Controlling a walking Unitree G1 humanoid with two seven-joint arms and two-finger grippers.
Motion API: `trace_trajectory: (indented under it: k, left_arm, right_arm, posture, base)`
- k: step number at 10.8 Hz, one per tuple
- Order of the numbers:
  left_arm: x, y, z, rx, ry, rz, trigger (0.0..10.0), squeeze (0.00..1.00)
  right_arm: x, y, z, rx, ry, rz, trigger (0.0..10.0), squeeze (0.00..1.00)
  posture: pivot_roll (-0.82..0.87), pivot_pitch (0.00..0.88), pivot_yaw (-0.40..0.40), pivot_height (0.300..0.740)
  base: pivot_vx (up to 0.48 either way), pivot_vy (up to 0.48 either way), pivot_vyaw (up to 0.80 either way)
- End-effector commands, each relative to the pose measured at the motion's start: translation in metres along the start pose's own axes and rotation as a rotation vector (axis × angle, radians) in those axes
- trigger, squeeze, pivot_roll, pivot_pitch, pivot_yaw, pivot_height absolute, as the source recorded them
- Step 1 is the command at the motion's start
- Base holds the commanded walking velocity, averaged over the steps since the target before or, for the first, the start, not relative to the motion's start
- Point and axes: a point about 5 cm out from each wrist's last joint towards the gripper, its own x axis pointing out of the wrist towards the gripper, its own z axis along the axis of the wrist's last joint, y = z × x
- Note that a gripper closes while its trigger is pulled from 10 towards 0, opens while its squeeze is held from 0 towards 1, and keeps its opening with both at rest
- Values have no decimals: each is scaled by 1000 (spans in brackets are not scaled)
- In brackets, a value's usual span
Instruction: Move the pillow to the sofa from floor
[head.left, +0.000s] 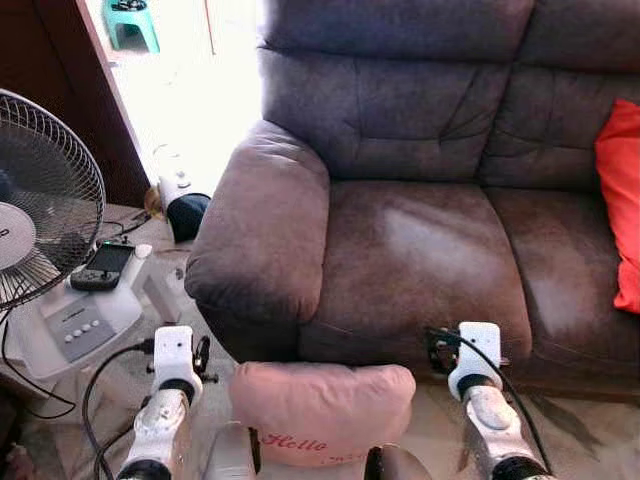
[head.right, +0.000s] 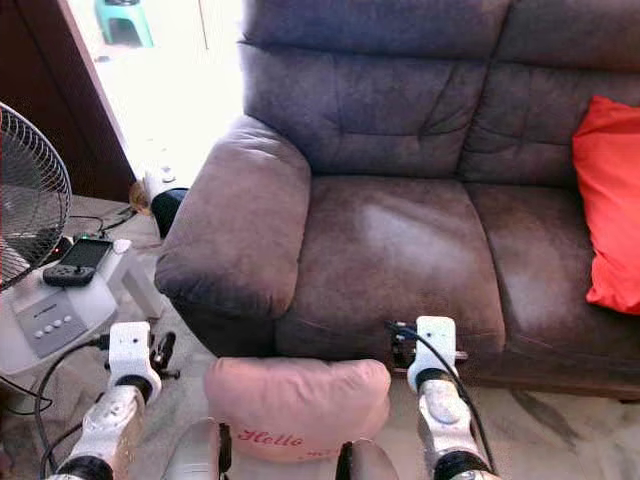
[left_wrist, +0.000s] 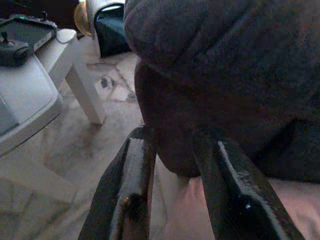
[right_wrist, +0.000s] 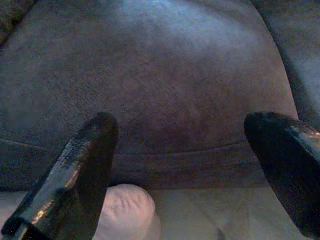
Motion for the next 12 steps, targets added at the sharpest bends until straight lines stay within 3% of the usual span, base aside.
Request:
trace_trajectory:
  k: [1,4,12]
  left_arm:
    - [4,-2,9,-10,-33,-1,10000,0]
    - [13,-9,25,-22,-78,-19,10000,0]
    - [21,-11,41,-43,-123,-19,10000,0]
  right_arm:
    - [3,0,5,-18,-14,-8,10000,0]
    - [4,4,10,-12,-30,8,10000,0]
    - [7,10,18,-7,-70,34,10000,0]
  posture:
    - [44,46,-54,641]
    - [40,47,-55,582]
    - [37,24,-52,582]
  base:
    - [0,0,0]
    - [0,0,0]
    - [0,0,0]
